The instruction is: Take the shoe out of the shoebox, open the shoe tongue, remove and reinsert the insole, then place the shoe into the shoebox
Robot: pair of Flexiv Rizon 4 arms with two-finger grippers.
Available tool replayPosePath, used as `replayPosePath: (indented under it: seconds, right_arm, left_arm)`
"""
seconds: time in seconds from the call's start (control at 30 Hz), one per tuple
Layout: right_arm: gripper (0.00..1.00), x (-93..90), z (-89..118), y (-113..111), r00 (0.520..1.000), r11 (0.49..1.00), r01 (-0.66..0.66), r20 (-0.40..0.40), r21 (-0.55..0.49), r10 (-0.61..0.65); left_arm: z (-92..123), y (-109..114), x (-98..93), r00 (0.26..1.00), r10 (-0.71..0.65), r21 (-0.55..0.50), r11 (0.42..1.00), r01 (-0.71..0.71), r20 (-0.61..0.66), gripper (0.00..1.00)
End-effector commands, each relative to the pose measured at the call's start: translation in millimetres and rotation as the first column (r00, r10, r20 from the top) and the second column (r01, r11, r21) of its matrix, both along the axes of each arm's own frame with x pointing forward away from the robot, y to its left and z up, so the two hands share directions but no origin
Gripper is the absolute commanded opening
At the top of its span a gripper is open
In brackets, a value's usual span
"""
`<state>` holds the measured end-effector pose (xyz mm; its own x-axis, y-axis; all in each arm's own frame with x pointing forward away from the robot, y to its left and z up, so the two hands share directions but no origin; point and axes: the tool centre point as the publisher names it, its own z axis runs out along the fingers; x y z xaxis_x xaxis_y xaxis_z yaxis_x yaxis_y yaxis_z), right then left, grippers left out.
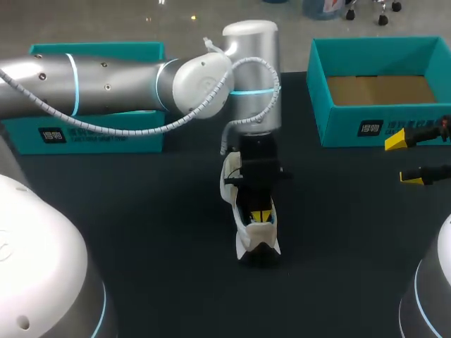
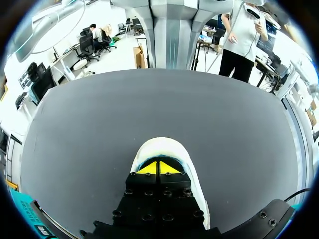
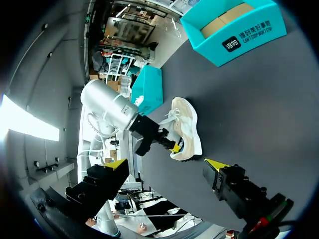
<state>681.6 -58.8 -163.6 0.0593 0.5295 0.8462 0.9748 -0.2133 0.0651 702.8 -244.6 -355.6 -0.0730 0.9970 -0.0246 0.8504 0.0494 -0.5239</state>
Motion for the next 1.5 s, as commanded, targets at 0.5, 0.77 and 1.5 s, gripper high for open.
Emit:
replayPosePath:
  seconds: [0.5,0.77,1.5]
  right_arm:
    - [1.0,-0.2,0.0,0.6,1.0,1.0,0.001,-0.002,-0.002,-0.001]
    - [1.0,-0.2,0.0,0.6,1.0,1.0,0.001,-0.002,-0.002,-0.001]
    - [1.0,-0.2,0.0,0.6,1.0,1.0,0.001,-0.002,-0.002,-0.001]
  left_arm:
    - [-24.4,11.5,1.8,0.997,0.068,0.076,0.995,-0.07,0.027,0.0]
    - [-1.7,14.5,3.7,0.986,0.105,0.03,0.993,-0.11,0.128,0.0]
    - [-47.1,-1.5,2.9,0.944,0.151,-0.016,0.988,-0.153,0.294,0.0]
